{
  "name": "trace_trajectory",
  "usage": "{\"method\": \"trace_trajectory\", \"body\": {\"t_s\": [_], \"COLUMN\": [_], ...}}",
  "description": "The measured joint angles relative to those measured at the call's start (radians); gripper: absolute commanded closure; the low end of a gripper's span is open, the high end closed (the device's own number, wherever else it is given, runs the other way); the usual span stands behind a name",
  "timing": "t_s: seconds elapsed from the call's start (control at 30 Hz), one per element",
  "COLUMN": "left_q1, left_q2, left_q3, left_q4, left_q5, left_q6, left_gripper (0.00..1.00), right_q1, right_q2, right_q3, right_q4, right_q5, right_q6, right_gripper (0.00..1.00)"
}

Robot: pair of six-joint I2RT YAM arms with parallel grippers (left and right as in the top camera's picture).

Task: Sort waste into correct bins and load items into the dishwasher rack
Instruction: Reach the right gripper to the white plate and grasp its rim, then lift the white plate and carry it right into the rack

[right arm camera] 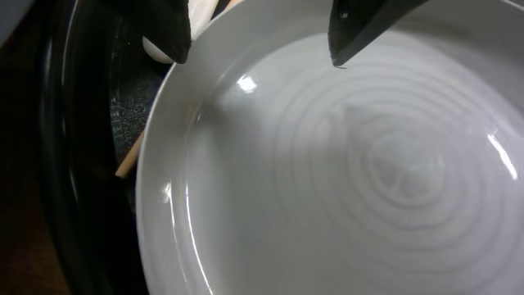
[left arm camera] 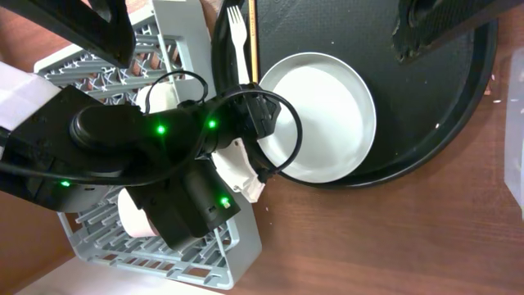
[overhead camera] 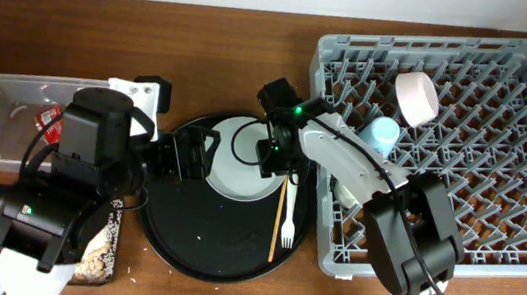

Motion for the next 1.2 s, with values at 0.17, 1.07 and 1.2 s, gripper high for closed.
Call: {"method": "trace_trajectory", "body": {"t_s": [0.17, 1.07, 1.2], "left_q1": [0.000, 0.000, 0.000], "left_q2": [0.000, 0.000, 0.000], "left_q3": [0.000, 0.000, 0.000], "left_q4": [0.000, 0.000, 0.000], "left_q5": [0.000, 0.000, 0.000], "left_q6": [0.000, 0.000, 0.000], "left_gripper": [0.01, 0.01, 0.01], "right_q1": [0.000, -0.021, -0.021], "right_q2": [0.000, -0.002, 0.000], "right_q3": [0.000, 0.029, -0.018], "right_q4": [0.000, 0.063, 0.117], "right_q5": [-0.003, 0.046, 0.049], "right_q6": [0.003, -0.004, -0.006], "right_gripper": [0.47, 0.48, 0.49]}}
